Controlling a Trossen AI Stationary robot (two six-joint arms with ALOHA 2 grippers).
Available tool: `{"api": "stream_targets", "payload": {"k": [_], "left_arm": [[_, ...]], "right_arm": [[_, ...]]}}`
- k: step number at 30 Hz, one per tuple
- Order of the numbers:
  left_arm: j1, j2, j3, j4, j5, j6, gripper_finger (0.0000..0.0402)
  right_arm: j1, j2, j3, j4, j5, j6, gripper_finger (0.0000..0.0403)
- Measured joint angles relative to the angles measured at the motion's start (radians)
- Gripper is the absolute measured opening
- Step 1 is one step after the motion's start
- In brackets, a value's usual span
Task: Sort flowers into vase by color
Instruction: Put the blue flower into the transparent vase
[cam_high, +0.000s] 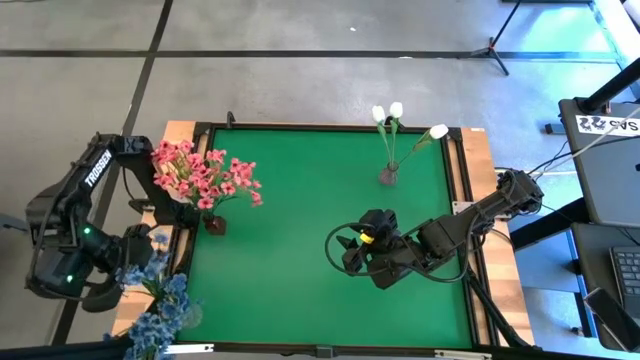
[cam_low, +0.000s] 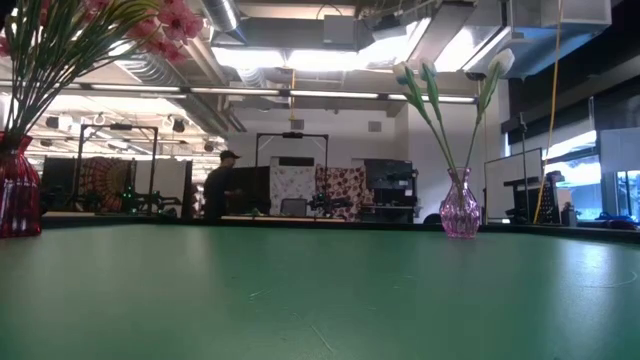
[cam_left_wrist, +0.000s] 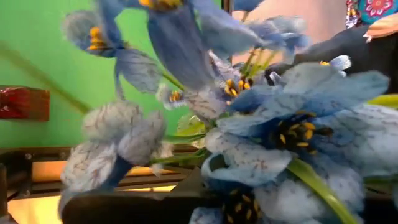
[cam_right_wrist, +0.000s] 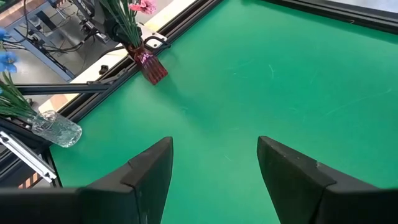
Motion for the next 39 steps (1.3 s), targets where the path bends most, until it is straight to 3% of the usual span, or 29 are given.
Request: {"api": "stream_targets", "payload": {"k": [19,23,29,39], "left_arm": [[0.028,0.004,-0.158,0.036,0.050,0.020,0.0003],[0.045,0.003,-0.107,0.035,0.072,0.027,0.0004],[0.054,0.002,-0.009,0.017,0.022,0.076,0.0002],[0.073,0.005,0.010,-0.003,0.038,0.166,0.0002]], "right_arm": [[0.000,0.000,0.000,0.000,0.009,-0.003,0.0232],[0.000,0.000,0.000,0.000,0.009,-0.003,0.0232],[0.000,0.000,0.000,0.000,0.009,-0.004,0.0232],[0.000,0.000,0.000,0.000,-0.008,-0.004,0.0232]]}}
